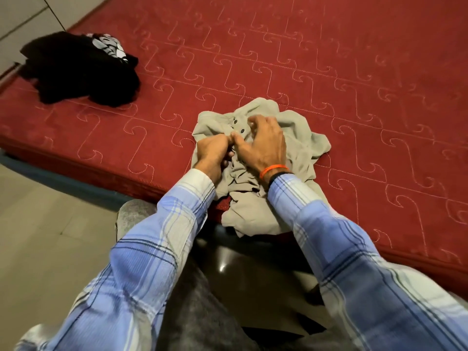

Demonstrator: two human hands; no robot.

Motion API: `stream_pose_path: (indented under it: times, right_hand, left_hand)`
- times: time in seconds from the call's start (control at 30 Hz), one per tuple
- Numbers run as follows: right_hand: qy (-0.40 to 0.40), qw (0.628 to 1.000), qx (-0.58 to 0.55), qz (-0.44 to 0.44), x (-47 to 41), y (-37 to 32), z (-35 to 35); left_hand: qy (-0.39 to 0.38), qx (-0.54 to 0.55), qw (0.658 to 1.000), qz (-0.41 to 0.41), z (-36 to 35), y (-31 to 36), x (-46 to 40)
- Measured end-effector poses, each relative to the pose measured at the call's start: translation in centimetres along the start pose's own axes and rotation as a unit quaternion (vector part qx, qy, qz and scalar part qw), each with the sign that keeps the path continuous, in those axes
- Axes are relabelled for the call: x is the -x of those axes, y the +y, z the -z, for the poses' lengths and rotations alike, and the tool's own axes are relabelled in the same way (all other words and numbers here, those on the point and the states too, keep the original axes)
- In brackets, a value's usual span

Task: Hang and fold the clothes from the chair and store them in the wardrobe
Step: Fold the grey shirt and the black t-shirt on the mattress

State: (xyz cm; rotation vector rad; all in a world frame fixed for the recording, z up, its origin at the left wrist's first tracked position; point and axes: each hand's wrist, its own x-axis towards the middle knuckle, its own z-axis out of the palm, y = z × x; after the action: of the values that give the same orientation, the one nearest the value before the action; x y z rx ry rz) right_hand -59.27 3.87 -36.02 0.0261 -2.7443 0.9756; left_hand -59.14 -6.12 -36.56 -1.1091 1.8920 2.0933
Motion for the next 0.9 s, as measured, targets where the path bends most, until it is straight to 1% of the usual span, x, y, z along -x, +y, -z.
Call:
stream_pose_path:
  times: [0.07,0.17,0.27,0.37,0.47,0.53,0.6,0.7,0.77,0.8,0.87,0.9]
  right_hand:
    - [-0.041,0.998,0.054,0.009,-1.4,-0.4,0.2]
    - [-0.125,0.986,0.114,0.005,-2.6,-0.3,0.6]
    - [-0.161,0.976,0.141,0.024,-2.7,-0.1,0.6]
    - [-0.149,0.975,0.154,0.050,-2.5,0.0,0.3]
    - [-0.136,0.973,0.175,0.068,-2.2,0.2,-0.2]
    - [-0.132,0.972,0.187,0.052,-2.4,0.3,-0.4]
    - [-0.138,0.970,0.197,0.034,-2.8,0.1,-0.4]
    - [-0.141,0.970,0.195,0.040,-3.0,-0.3,-0.2]
    - [-0.125,0.977,0.170,0.033,-2.8,-0.3,-0.3]
    - [-0.105,0.984,0.141,0.016,-2.6,-0.1,-0.5]
    - [-0.051,0.996,0.053,-0.050,-2.3,0.4,-0.5]
    - [-0.026,0.996,-0.004,-0.088,-2.1,0.5,-0.4]
  left_hand:
    - [0.003,0.025,0.999,0.022,0.2,0.2,-0.3]
    - [0.007,0.044,0.998,0.043,0.4,0.2,-0.5]
    - [0.025,0.038,0.998,0.040,0.2,-0.1,-0.7]
    - [0.063,0.022,0.998,0.009,-0.3,-0.7,-1.0]
    - [0.093,-0.030,0.992,-0.076,-0.6,-2.2,-1.4]
    - [0.095,-0.050,0.988,-0.113,-0.5,-2.8,-1.7]
    - [0.085,-0.040,0.989,-0.115,-0.2,-2.9,-2.0]
    - [0.068,-0.008,0.992,-0.107,-0.2,-2.8,-2.2]
    - [0.067,-0.002,0.992,-0.107,-0.1,-3.0,-2.3]
    - [0.065,-0.001,0.992,-0.108,-0.1,-3.1,-2.3]
    - [0.062,-0.002,0.992,-0.109,-0.1,-3.1,-2.2]
    - [0.066,-0.004,0.992,-0.108,-0.1,-3.1,-2.3]
